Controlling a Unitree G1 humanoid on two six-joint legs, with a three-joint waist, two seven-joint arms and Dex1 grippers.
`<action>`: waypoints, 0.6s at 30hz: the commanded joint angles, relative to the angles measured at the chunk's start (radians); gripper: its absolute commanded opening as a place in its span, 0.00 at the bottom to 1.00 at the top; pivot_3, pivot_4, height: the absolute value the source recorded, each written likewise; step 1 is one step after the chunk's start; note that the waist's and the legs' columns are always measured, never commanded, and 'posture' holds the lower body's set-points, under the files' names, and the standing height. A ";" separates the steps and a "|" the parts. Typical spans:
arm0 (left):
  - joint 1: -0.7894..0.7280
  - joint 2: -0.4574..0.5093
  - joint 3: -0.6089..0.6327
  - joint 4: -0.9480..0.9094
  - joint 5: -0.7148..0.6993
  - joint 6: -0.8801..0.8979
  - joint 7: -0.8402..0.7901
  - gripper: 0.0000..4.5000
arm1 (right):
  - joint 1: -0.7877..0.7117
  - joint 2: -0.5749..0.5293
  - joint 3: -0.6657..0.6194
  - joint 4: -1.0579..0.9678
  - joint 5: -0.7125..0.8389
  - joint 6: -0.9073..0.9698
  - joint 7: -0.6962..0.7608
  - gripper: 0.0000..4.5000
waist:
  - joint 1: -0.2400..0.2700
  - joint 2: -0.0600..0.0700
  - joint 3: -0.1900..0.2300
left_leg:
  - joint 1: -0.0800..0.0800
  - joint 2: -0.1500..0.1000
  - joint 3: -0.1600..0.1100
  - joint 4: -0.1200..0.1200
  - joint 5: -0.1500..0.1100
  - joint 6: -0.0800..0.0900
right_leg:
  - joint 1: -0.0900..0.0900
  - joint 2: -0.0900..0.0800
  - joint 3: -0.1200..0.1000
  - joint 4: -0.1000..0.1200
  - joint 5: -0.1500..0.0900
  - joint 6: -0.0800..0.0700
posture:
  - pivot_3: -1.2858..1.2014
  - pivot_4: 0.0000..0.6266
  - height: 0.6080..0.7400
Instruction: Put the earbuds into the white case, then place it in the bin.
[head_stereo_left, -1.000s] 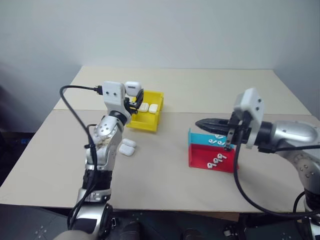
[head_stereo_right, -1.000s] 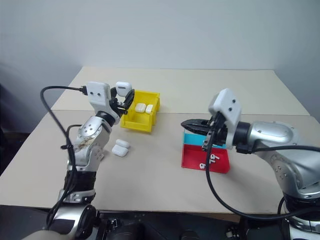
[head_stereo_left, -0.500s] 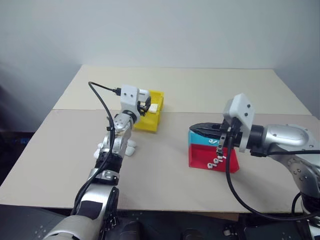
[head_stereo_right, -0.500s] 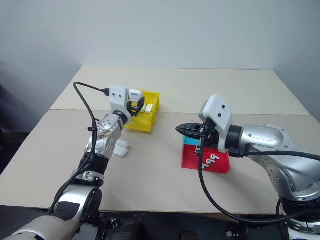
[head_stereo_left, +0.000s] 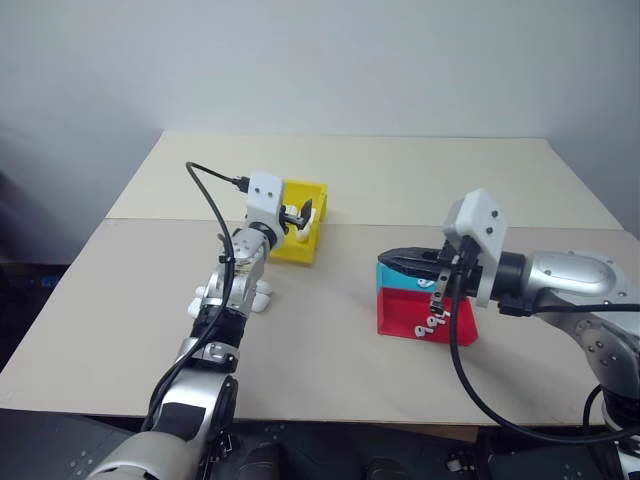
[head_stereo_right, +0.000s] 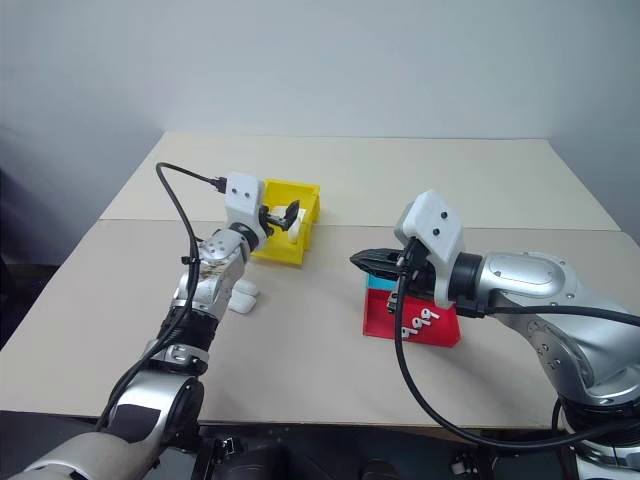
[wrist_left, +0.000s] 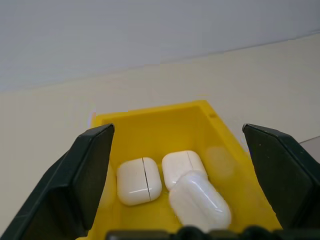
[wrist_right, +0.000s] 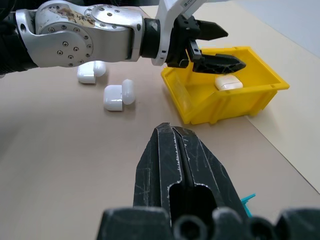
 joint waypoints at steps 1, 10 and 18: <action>0.062 0.043 0.040 -0.220 -0.090 0.069 -0.082 1.00 | 0.004 0.006 -0.023 -0.016 -0.003 -0.023 -0.013 0.00 | -0.001 0.000 0.000 | 0.000 0.000 0.000 0.000 0.000 0.000 | 0.000 0.000 0.000 0.000 0.000 0.000 | 0.52 0.24 1.00; 0.421 0.366 0.182 -0.843 -0.412 0.398 -0.351 1.00 | 0.137 0.105 0.005 0.070 -0.170 -0.282 0.003 0.00 | -0.010 0.000 0.000 | 0.001 0.001 0.000 0.000 0.001 -0.002 | 0.001 0.000 0.001 0.001 0.000 0.000 | 0.52 0.24 1.00; 0.844 0.531 0.481 -1.191 -0.691 0.531 -0.450 1.00 | 0.230 0.056 -0.053 0.123 -0.119 -0.318 0.173 0.00 | -0.016 0.000 0.000 | 0.004 0.002 0.000 -0.001 0.001 -0.001 | 0.002 0.000 0.001 0.001 0.000 0.000 | 0.52 0.24 1.00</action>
